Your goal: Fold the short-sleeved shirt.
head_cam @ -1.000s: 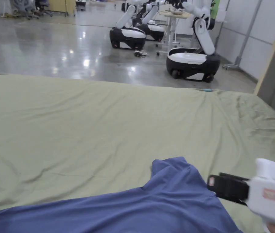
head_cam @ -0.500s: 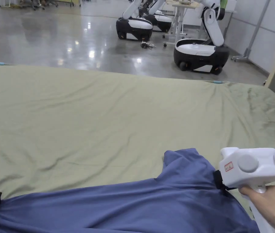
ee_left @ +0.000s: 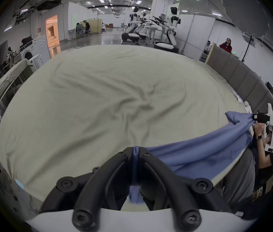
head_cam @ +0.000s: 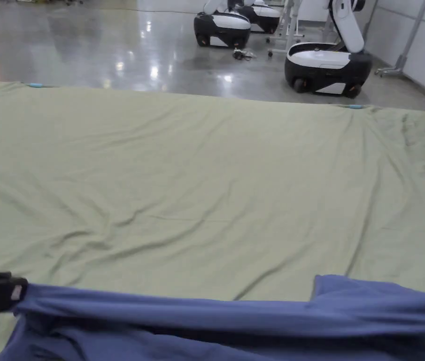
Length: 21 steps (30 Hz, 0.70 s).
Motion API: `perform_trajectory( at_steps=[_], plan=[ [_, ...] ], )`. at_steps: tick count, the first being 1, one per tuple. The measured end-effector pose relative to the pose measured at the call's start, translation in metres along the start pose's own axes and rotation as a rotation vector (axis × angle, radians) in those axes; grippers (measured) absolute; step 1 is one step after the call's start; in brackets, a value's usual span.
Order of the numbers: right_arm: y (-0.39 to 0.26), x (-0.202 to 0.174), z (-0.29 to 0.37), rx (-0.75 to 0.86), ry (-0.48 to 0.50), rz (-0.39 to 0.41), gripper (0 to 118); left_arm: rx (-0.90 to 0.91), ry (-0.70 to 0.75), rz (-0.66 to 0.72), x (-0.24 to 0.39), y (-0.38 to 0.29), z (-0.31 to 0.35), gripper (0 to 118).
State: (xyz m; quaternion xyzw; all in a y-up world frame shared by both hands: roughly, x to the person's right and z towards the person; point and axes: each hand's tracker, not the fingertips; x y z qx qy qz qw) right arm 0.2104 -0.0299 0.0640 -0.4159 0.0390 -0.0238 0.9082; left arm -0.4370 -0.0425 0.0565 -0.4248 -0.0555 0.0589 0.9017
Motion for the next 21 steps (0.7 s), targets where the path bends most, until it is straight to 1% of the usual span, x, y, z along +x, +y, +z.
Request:
perform_trajectory(
  at_steps=[2, 5, 7, 8, 10, 13, 14, 15, 16, 17, 18, 19, 20, 21],
  plan=[
    [-0.033, -0.001, 0.007, -0.030, -0.005, -0.015, 0, -0.034, -0.011, 0.016, -0.003, -0.024, -0.002, 8],
    [-0.065, -0.006, 0.002, -0.038, -0.021, -0.040, 0, -0.042, -0.009, 0.034, -0.006, -0.044, -0.008, 8],
    [-0.076, -0.007, -0.005, -0.058, -0.016, -0.064, 0, -0.017, -0.028, 0.081, -0.007, -0.050, -0.006, 8],
    [-0.080, -0.009, -0.004, -0.051, -0.015, -0.074, 0, -0.015, -0.030, 0.082, -0.007, -0.051, -0.005, 8],
    [-0.084, -0.014, -0.001, -0.039, -0.022, -0.065, 0, 0.000, -0.031, 0.081, -0.008, -0.054, 0.000, 8],
    [-0.082, -0.010, -0.004, -0.021, -0.017, -0.074, 0, 0.021, -0.048, 0.092, -0.012, -0.056, -0.001, 8],
    [-0.080, -0.010, -0.007, -0.021, -0.016, -0.073, 0, 0.035, -0.047, 0.086, -0.011, -0.057, -0.003, 10],
    [-0.081, -0.008, -0.007, -0.018, -0.016, -0.067, 4, 0.052, -0.044, 0.074, -0.008, -0.059, -0.003, 20],
    [-0.080, -0.010, -0.005, -0.002, -0.020, -0.047, 22, 0.090, -0.003, 0.057, -0.006, -0.061, 0.000, 45],
    [-0.078, -0.012, -0.002, 0.019, -0.043, -0.013, 46, 0.120, 0.011, 0.048, -0.003, -0.062, 0.006, 64],
    [-0.076, -0.014, 0.001, 0.030, -0.062, 0.009, 68, 0.178, -0.011, 0.033, 0.001, -0.063, 0.015, 75],
    [-0.081, -0.006, 0.005, 0.067, -0.075, 0.021, 77, 0.243, -0.017, 0.015, 0.008, -0.064, 0.028, 76],
    [-0.078, -0.008, 0.015, 0.109, -0.074, 0.021, 77, 0.304, 0.000, -0.016, 0.018, -0.064, 0.043, 76],
    [-0.075, -0.012, 0.026, 0.145, -0.074, 0.001, 77, 0.365, 0.022, -0.036, 0.028, -0.064, 0.057, 76]
  ],
)
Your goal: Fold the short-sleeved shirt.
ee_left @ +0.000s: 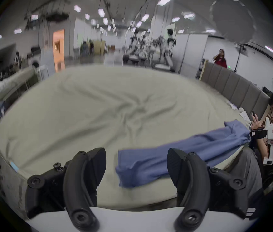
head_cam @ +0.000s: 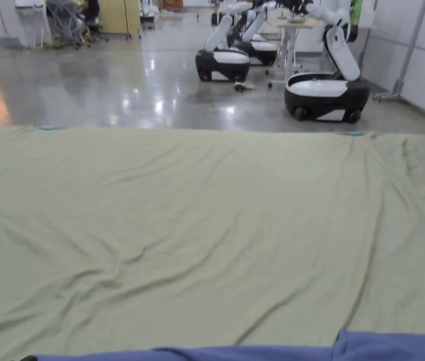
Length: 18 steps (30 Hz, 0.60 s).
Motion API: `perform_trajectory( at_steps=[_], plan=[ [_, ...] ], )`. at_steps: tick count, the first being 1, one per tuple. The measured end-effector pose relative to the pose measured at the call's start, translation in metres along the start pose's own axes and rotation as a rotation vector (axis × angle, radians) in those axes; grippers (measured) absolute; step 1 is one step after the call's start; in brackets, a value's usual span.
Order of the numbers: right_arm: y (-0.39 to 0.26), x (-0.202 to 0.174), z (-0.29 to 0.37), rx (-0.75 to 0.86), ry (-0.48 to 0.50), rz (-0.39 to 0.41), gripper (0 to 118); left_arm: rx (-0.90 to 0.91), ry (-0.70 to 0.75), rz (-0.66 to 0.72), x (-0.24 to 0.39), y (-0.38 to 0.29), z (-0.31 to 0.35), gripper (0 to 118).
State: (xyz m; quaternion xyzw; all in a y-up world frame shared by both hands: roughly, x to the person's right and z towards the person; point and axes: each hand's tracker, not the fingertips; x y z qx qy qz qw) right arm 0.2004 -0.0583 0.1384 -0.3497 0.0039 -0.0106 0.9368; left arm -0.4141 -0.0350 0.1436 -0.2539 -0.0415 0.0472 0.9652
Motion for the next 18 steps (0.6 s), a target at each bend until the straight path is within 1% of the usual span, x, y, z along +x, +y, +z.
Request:
perform_trajectory(
  at_steps=[1, 2, 5, 8, 10, 11, 12, 13, 14, 15, 16, 17, 18],
  plan=[
    [0.004, -0.003, 0.010, 0.043, 0.009, -0.025, 78, 0.044, 0.004, -0.015, 0.008, 0.006, 0.012, 76],
    [0.010, -0.020, 0.029, 0.112, 0.037, -0.058, 79, 0.107, -0.002, -0.033, 0.020, 0.012, 0.026, 76],
    [0.016, -0.042, 0.054, 0.292, 0.103, -0.127, 83, 0.241, 0.032, -0.077, 0.054, 0.027, 0.060, 76],
    [0.019, -0.073, 0.066, 0.396, 0.113, -0.125, 83, 0.313, 0.024, -0.089, 0.081, 0.037, 0.079, 76],
    [0.020, -0.089, 0.066, 0.406, 0.111, -0.117, 83, 0.341, 0.012, -0.053, 0.092, 0.038, 0.084, 75],
    [0.021, -0.096, 0.065, 0.411, 0.110, -0.110, 83, 0.355, 0.010, -0.023, 0.088, 0.034, 0.083, 73],
    [0.021, -0.101, 0.063, 0.420, 0.124, -0.101, 82, 0.360, 0.013, -0.015, 0.091, 0.034, 0.084, 68],
    [0.021, -0.104, 0.062, 0.422, 0.150, -0.081, 82, 0.370, 0.025, -0.008, 0.094, 0.032, 0.085, 68],
    [0.018, -0.102, 0.059, 0.412, 0.162, -0.068, 82, 0.394, 0.059, -0.013, 0.099, 0.031, 0.086, 64],
    [0.018, -0.103, 0.058, 0.409, 0.170, -0.063, 79, 0.409, 0.099, -0.033, 0.100, 0.028, 0.087, 53],
    [0.017, -0.105, 0.060, 0.421, 0.175, -0.052, 64, 0.427, 0.147, -0.054, 0.103, 0.026, 0.088, 17],
    [0.019, -0.107, 0.061, 0.420, 0.180, -0.040, 42, 0.438, 0.159, -0.067, 0.106, 0.025, 0.089, 8],
    [0.021, -0.110, 0.062, 0.411, 0.179, -0.031, 14, 0.424, 0.123, -0.068, 0.104, 0.025, 0.090, 7]
  ],
)
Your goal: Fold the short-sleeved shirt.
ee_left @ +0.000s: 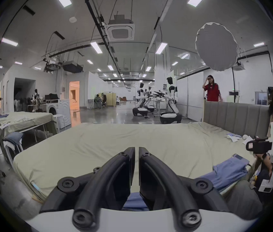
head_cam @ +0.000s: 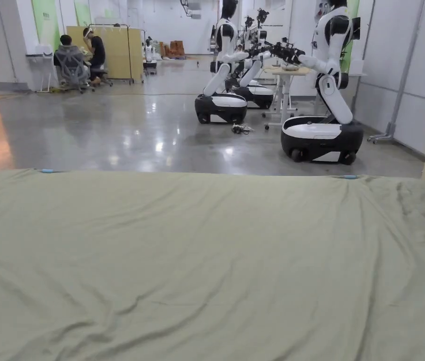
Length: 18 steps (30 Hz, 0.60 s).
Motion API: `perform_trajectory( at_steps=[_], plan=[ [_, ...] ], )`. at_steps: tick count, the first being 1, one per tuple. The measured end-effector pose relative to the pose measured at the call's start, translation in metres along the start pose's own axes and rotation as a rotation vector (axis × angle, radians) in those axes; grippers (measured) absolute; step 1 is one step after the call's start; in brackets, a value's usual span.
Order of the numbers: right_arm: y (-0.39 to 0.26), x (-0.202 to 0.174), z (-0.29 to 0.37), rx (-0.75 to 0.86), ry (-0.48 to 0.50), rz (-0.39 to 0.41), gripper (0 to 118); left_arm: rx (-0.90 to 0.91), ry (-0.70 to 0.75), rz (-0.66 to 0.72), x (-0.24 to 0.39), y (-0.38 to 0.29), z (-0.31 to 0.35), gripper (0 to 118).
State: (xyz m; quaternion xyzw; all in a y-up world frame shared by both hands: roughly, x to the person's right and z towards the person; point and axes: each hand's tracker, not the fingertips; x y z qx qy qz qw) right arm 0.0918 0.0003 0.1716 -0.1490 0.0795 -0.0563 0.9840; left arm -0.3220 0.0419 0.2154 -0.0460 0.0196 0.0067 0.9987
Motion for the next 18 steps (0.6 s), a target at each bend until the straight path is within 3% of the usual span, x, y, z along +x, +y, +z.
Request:
perform_trajectory(
  at_steps=[1, 6, 18],
  plan=[
    [0.001, -0.004, 0.002, -0.002, -0.001, 0.010, 0, -0.017, -0.013, 0.001, 0.002, 0.002, 0.000, 6],
    [0.004, -0.024, 0.004, 0.013, -0.024, 0.142, 0, -0.062, -0.023, -0.005, 0.002, -0.003, -0.003, 3],
    [0.006, -0.029, 0.000, 0.010, -0.010, 0.145, 0, -0.093, -0.099, 0.130, -0.025, -0.005, -0.002, 3]
  ],
)
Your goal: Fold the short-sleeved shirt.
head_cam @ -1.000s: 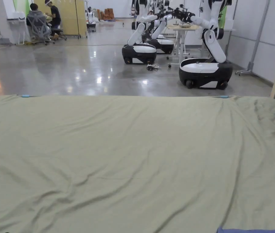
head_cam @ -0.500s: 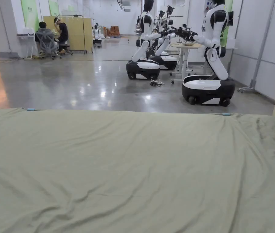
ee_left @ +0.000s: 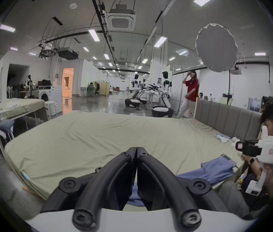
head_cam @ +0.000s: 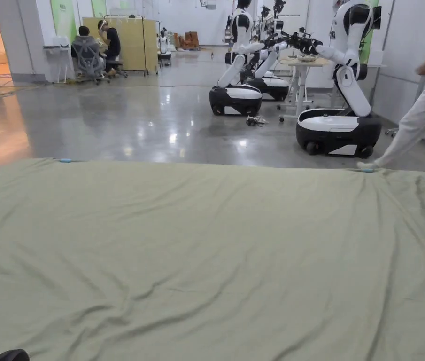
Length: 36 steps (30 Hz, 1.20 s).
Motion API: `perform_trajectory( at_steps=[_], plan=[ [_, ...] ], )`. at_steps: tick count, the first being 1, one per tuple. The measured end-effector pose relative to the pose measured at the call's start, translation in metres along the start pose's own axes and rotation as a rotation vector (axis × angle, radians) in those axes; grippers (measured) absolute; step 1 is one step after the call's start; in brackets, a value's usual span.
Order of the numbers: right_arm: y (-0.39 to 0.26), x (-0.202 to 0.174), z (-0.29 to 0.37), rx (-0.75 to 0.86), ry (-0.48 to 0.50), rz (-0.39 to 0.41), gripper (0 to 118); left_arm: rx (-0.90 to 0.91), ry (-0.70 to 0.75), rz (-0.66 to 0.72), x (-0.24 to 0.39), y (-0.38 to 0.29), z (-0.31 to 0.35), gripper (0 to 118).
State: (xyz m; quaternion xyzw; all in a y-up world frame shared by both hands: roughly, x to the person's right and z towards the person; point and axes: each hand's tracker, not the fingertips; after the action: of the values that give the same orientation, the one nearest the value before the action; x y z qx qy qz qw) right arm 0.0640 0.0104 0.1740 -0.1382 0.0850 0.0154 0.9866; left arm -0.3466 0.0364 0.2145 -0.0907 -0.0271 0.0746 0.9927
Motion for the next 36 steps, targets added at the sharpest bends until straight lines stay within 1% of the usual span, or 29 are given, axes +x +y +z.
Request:
perform_trajectory(
  at_steps=[1, 2, 3, 4, 5, 6, 7, 9, 11, 13, 14, 16, 17, 20, 22, 24, 25, 26, 27, 28, 29, 31, 32, 34, 36],
  plan=[
    [0.000, 0.000, 0.000, -0.005, 0.001, 0.000, 0, 0.008, -0.057, 0.074, -0.010, 0.001, 0.002, 4],
    [-0.001, 0.001, 0.000, -0.008, 0.002, 0.000, 0, -0.015, -0.143, 0.175, -0.025, 0.003, 0.001, 7],
    [-0.001, 0.002, 0.000, -0.011, 0.004, 0.001, 0, -0.037, -0.160, 0.245, -0.034, 0.005, 0.000, 17],
    [-0.002, 0.003, 0.001, -0.017, 0.008, -0.001, 0, -0.060, -0.179, 0.322, -0.048, 0.005, -0.004, 36],
    [-0.003, 0.004, 0.002, -0.023, 0.010, -0.003, 0, -0.092, -0.171, 0.345, -0.061, 0.002, -0.009, 52],
    [-0.005, 0.005, 0.002, -0.028, 0.013, -0.006, 0, -0.125, -0.198, 0.379, -0.073, -0.002, -0.014, 66],
    [-0.006, 0.006, 0.002, -0.037, 0.016, -0.012, 0, -0.160, -0.203, 0.409, -0.083, -0.005, -0.021, 66],
    [-0.010, 0.008, 0.001, -0.059, 0.025, -0.030, 0, -0.210, -0.198, 0.496, -0.108, -0.019, -0.036, 75],
    [-0.015, 0.011, -0.002, -0.089, 0.040, -0.054, 0, -0.254, -0.103, 0.659, -0.137, -0.041, -0.056, 83],
    [-0.018, 0.011, -0.004, -0.110, 0.040, -0.060, 0, -0.297, -0.101, 0.748, -0.161, -0.060, -0.073, 92],
    [-0.019, 0.011, -0.004, -0.118, 0.037, -0.059, 0, -0.324, -0.094, 0.775, -0.172, -0.071, -0.082, 93],
    [-0.021, 0.012, -0.005, -0.134, 0.033, -0.057, 0, -0.387, -0.091, 0.815, -0.183, -0.089, -0.100, 93],
    [-0.022, 0.012, -0.005, -0.143, 0.030, -0.059, 0, -0.421, -0.097, 0.862, -0.191, -0.101, -0.110, 93],
    [-0.026, 0.013, -0.005, -0.163, 0.022, -0.061, 0, -0.493, -0.103, 0.940, -0.200, -0.126, -0.132, 92],
    [-0.027, 0.013, -0.005, -0.173, 0.016, -0.062, 0, -0.411, -0.180, 0.998, -0.203, -0.130, -0.133, 91],
    [-0.028, 0.014, -0.006, -0.191, 0.011, -0.059, 0, -0.392, -0.221, 1.101, -0.202, -0.134, -0.140, 91],
    [-0.028, 0.013, -0.006, -0.196, 0.009, -0.056, 0, -0.397, -0.245, 1.113, -0.199, -0.137, -0.144, 83],
    [-0.029, 0.013, -0.006, -0.200, 0.008, -0.052, 0, -0.404, -0.245, 1.099, -0.194, -0.140, -0.149, 67],
    [-0.030, 0.012, -0.007, -0.209, 0.010, -0.046, 0, -0.429, -0.228, 1.076, -0.188, -0.140, -0.156, 45],
    [-0.030, 0.012, -0.007, -0.216, 0.010, -0.035, 0, -0.466, -0.179, 1.040, -0.182, -0.143, -0.161, 19],
    [-0.029, 0.010, -0.007, -0.221, 0.002, -0.022, 0, -0.494, -0.145, 1.021, -0.180, -0.147, -0.165, 16],
    [-0.029, 0.008, -0.004, -0.224, -0.006, 0.001, 0, -0.443, -0.201, 1.071, -0.182, -0.150, -0.163, 14],
    [-0.029, 0.008, -0.003, -0.224, -0.008, 0.006, 0, -0.441, -0.185, 1.073, -0.183, -0.145, -0.161, 14],
    [-0.029, 0.009, -0.003, -0.227, -0.009, 0.001, 0, -0.411, -0.161, 1.059, -0.183, -0.135, -0.156, 13],
    [-0.030, 0.011, -0.003, -0.234, -0.004, -0.016, 0, -0.369, -0.151, 1.006, -0.186, -0.120, -0.149, 13]
  ],
)
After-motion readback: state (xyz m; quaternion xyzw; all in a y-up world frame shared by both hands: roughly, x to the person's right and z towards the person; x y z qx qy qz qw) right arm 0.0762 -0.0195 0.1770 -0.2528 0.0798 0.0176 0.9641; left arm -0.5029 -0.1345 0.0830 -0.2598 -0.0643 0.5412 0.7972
